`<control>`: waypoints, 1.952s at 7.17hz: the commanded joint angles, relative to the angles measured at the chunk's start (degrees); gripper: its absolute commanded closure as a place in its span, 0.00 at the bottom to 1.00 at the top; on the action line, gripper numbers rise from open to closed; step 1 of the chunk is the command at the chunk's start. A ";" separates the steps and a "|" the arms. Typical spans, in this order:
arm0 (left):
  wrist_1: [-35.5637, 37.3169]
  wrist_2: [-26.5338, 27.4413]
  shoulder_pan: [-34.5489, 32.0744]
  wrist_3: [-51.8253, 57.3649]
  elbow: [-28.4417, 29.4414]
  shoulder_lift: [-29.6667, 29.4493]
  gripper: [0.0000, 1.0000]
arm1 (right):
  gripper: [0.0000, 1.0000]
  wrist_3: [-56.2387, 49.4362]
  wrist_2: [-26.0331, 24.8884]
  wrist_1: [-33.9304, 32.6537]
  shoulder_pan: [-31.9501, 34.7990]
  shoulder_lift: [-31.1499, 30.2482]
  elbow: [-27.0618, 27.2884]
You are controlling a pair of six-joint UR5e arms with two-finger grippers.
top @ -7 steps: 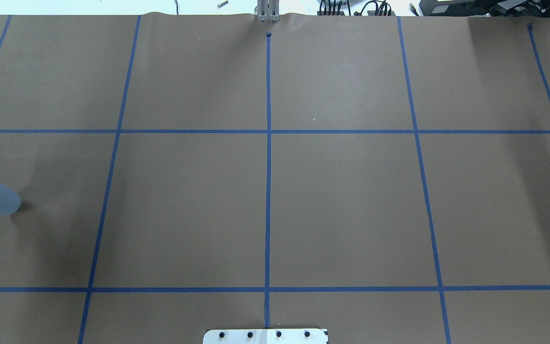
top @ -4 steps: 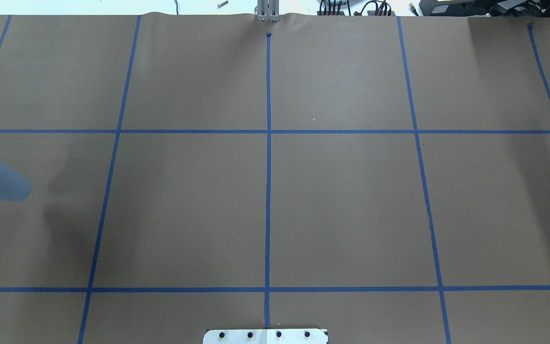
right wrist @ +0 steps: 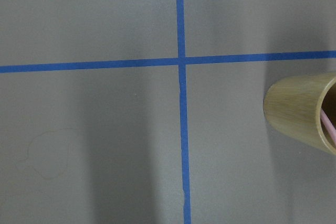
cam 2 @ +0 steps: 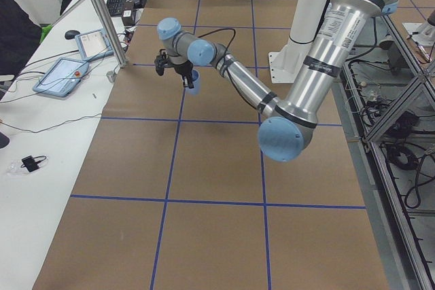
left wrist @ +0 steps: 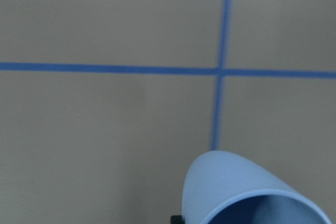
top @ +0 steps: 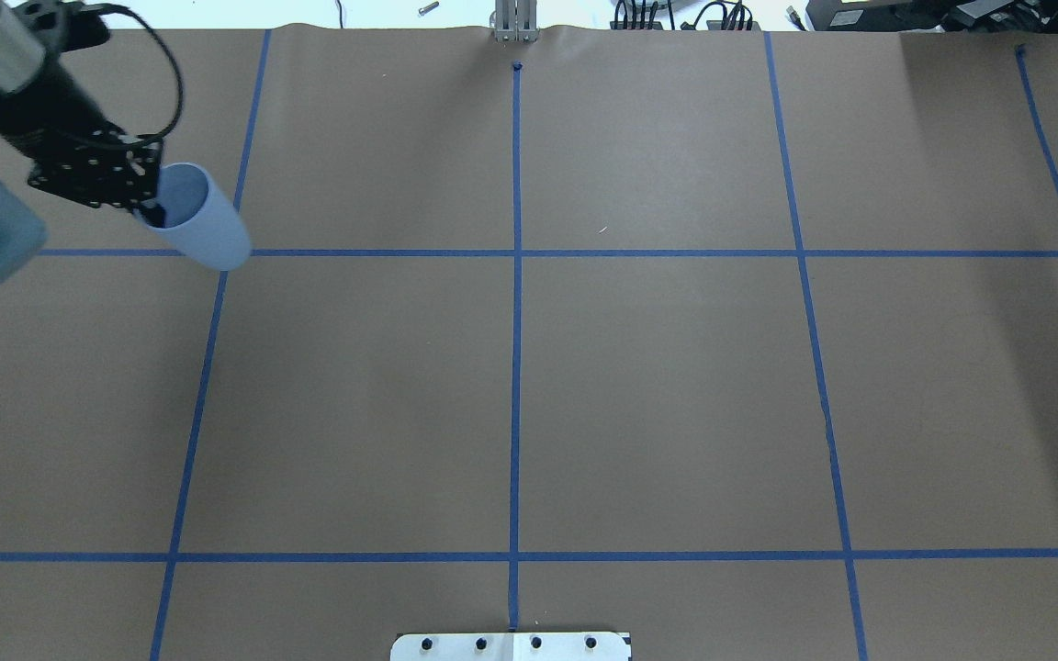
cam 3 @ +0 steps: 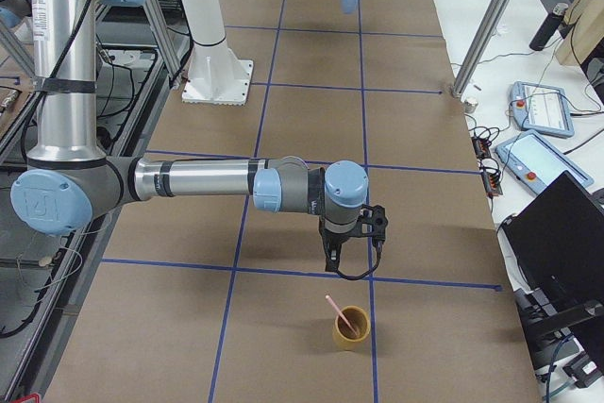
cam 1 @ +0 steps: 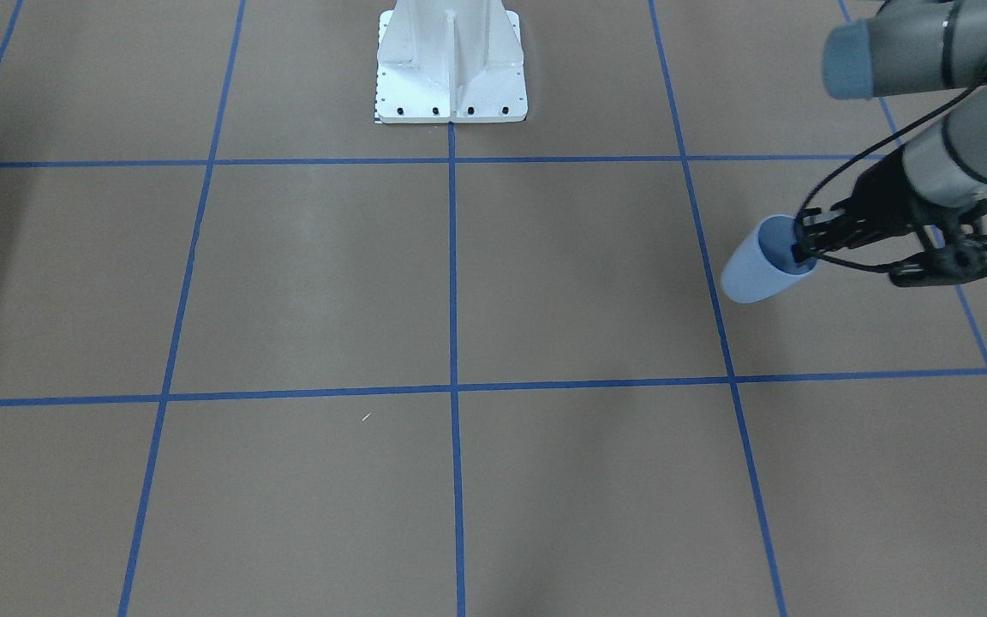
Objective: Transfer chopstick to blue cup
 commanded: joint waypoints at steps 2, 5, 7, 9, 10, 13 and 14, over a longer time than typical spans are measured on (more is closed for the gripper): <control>-0.47 6.10 12.49 -18.22 11.06 -18.90 1.00 | 0.00 -0.01 0.02 0.00 0.00 -0.01 -0.31; -17.63 11.30 16.47 -25.38 26.38 -22.80 1.00 | 0.00 0.08 0.20 0.00 0.00 0.08 -0.22; -17.73 13.05 18.48 -25.47 26.58 -23.51 1.00 | 0.00 0.08 0.20 0.00 0.00 0.08 -0.13; -18.16 13.33 19.81 -25.39 26.58 -23.52 1.00 | 0.00 0.08 0.55 0.00 0.00 0.08 -0.22; -18.16 13.42 20.51 -25.38 26.58 -23.60 1.00 | 0.00 0.08 1.51 0.00 0.00 0.08 -0.31; -18.16 13.33 20.87 -25.30 26.58 -23.69 1.00 | 0.00 0.26 1.43 0.00 0.00 0.08 -0.40; -18.16 13.42 21.13 -25.30 26.67 -23.69 1.00 | 0.00 0.26 1.43 0.00 0.00 -0.01 -0.40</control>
